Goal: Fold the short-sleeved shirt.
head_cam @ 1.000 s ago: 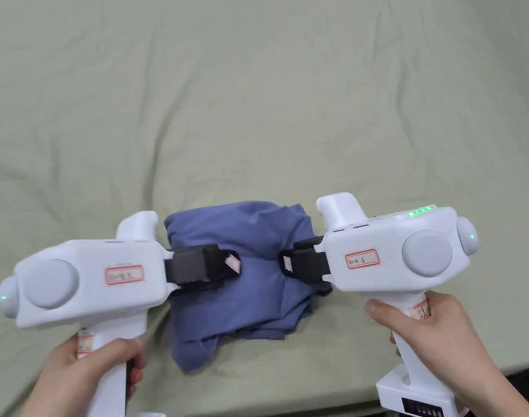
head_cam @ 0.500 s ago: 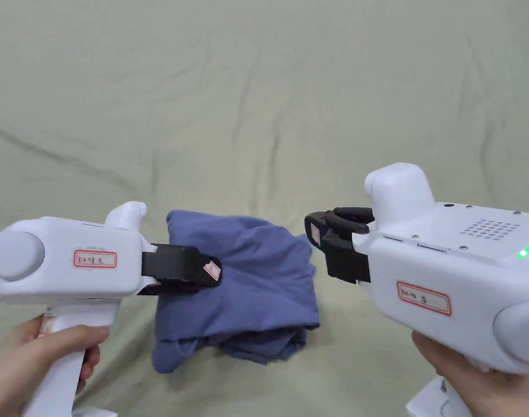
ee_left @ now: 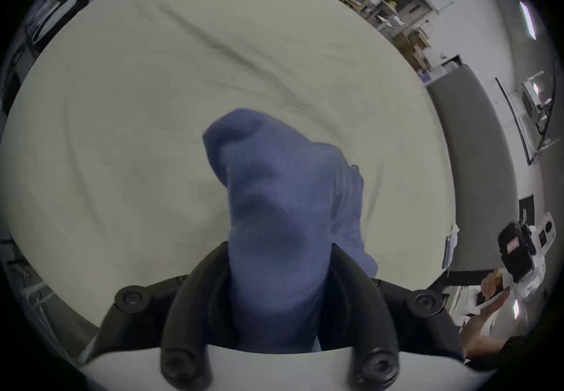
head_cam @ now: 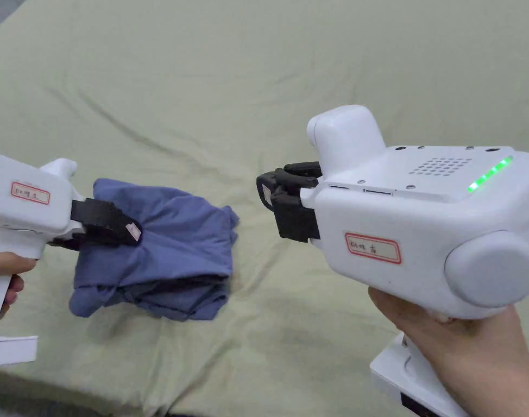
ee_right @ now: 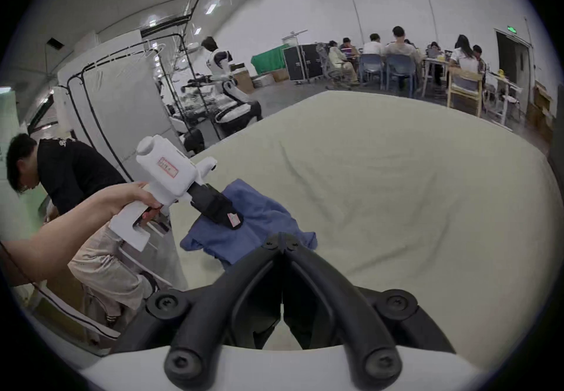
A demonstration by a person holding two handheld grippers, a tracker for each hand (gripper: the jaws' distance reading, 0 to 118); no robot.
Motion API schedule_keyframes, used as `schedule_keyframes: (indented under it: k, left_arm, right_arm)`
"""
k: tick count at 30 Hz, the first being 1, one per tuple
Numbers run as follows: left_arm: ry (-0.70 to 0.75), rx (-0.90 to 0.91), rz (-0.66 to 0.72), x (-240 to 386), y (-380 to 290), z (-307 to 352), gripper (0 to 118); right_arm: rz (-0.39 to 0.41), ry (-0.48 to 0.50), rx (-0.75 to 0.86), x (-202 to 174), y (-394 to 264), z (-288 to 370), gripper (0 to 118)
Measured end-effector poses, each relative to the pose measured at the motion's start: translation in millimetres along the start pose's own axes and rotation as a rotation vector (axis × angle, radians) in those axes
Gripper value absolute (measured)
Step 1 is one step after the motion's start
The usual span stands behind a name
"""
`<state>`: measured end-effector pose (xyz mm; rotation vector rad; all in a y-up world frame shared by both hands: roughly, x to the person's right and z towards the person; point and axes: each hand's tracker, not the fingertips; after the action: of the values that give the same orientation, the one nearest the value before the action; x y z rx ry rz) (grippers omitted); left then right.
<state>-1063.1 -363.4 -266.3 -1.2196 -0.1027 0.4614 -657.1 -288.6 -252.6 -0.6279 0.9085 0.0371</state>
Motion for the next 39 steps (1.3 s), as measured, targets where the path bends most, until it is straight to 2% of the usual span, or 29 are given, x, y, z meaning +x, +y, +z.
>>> schedule_keyframes:
  k: [2, 3, 4, 5, 8, 12, 13, 14, 16, 17, 18, 20, 22, 26, 30, 35, 38, 39]
  left_arm:
    - [0.005, -0.001, 0.014, -16, 4, -5, 39]
    - [0.006, -0.007, 0.052, -23, 5, -11, 53]
    - [0.003, -0.005, 0.069, -28, 3, -14, 83]
    - [0.038, 0.015, 0.078, -31, 0, -17, 103]
    - [0.144, 0.177, 0.002, -37, -13, -10, 106]
    - [0.379, 0.261, 0.092, -38, -23, 32, 106]
    - [0.381, 0.328, 0.082, -33, -26, 47, 104]
    - [0.370, 0.404, 0.059, -24, -32, 67, 94]
    - [0.356, 0.539, -0.013, -4, -34, 97, 0]
    - [0.418, 0.609, -0.045, 18, -38, 108, 0]
    - [0.469, 0.586, -0.090, 46, -38, 120, 0]
    - [0.509, 0.669, -0.174, 96, -47, 132, 0]
    - [0.456, 0.793, -0.218, 148, -57, 141, 0]
    - [0.319, 0.902, -0.312, 248, -77, 137, 0]
    - [0.218, 0.945, -0.407, 330, -90, 127, 0]
    - [0.143, 0.988, -0.475, 398, -112, 120, 0]
    - [0.117, 1.000, -0.497, 424, -126, 124, 0]
    - [0.119, 1.010, -0.495, 428, -130, 123, 3]
  right_arm:
    - [0.000, 0.005, -0.009, -2, 2, -10, 2]
    - [-0.003, 0.006, -0.017, -1, 3, -15, 2]
    - [-0.006, 0.007, -0.022, 0, 3, -17, 2]
    - [-0.007, 0.008, -0.025, 0, 2, -19, 2]
    - [-0.008, 0.000, -0.037, 3, 1, -17, 2]
    - [-0.009, -0.014, -0.036, 10, -2, -1, 2]
    - [-0.011, -0.020, -0.031, 12, -2, 4, 2]
    - [-0.017, -0.028, -0.020, 14, -3, 12, 2]
    - [-0.027, -0.045, 0.003, 18, -4, 29, 2]
    - [-0.030, -0.065, 0.022, 22, -5, 40, 2]
    - [-0.037, -0.091, 0.042, 24, -5, 52, 2]
    - [-0.053, -0.122, 0.079, 33, -6, 77, 2]
    - [-0.053, -0.190, 0.120, 42, -7, 108, 2]
    - [-0.031, -0.324, 0.187, 63, -10, 170, 2]
    - [-0.044, -0.464, 0.279, 87, -15, 239, 2]
    - [-0.032, -0.689, 0.339, 112, -21, 318, 2]
    - [-0.040, -0.769, 0.388, 121, -23, 356, 2]
    - [-0.046, -0.785, 0.409, 123, -23, 368, 3]
